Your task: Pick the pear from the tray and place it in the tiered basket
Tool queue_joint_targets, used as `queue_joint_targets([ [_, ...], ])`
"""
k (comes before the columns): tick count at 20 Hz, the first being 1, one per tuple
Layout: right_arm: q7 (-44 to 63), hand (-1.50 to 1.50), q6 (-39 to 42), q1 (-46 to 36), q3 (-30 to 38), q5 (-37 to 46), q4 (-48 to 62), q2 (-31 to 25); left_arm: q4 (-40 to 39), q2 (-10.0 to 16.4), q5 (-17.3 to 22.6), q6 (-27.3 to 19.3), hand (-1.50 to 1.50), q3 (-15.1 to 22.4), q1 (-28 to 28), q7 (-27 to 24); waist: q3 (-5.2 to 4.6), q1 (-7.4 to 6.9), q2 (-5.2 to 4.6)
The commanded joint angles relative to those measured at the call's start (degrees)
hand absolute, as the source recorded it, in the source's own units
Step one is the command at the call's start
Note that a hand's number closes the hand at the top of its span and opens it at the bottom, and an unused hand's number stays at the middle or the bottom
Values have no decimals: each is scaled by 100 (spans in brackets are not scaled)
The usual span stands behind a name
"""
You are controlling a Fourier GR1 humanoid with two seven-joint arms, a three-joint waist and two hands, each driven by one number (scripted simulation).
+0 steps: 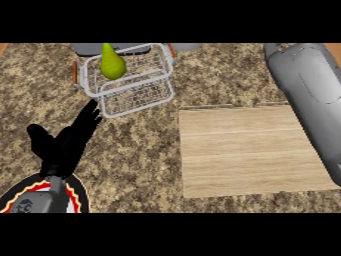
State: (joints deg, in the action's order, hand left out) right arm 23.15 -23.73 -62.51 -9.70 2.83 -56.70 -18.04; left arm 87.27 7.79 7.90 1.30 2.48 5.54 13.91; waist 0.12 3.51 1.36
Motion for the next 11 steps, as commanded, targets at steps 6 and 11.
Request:
queue_joint_targets([
  [6,313,-150,1688,2193,869,-1230,-2678,-1937,26,19,50,-42,0,-118,289,151,0,123,-33],
  [11,651,-150,2043,3484,1832,-1828,-4053,-2651,110,20,-18,152,0,32,-106,-55,-7,-112,-75],
])
